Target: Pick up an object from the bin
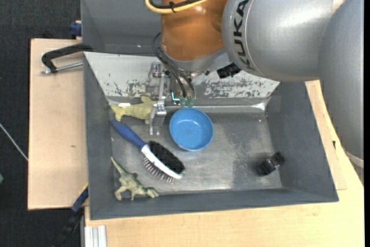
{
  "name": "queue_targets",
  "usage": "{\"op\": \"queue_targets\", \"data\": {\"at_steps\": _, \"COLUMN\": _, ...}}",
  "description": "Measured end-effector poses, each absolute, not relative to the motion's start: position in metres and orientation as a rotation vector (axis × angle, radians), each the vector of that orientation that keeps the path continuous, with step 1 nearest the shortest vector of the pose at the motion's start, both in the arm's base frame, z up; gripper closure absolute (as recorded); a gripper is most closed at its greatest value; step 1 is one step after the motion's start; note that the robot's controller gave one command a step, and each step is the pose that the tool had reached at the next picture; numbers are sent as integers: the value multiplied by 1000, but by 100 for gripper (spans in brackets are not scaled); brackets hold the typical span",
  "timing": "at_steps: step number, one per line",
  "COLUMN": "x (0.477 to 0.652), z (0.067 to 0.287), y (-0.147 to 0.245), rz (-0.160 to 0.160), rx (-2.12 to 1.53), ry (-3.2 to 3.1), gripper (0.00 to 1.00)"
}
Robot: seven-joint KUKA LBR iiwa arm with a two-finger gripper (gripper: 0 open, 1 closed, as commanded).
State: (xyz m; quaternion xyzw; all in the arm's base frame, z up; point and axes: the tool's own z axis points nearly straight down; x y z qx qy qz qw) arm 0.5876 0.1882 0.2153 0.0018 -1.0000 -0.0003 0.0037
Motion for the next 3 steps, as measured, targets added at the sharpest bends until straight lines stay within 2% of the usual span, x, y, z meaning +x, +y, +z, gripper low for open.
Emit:
{"op": "queue_targets", "data": {"at_steps": 1, "x": 584, "z": 101, "y": 153, "rz": -9, "rx": 235, "ry": -3151, "gripper": 0}}
{"op": "queue_targets", "data": {"at_steps": 2, "x": 590, "z": 130, "y": 95, "rz": -2, "rx": 63, "ry": -3150, "gripper": 0}}
{"op": "queue_targets", "data": {"at_steps": 3, "x": 589, "z": 73, "y": 78, "rz": -5, "rx": -40, "ry": -3151, "gripper": 0}}
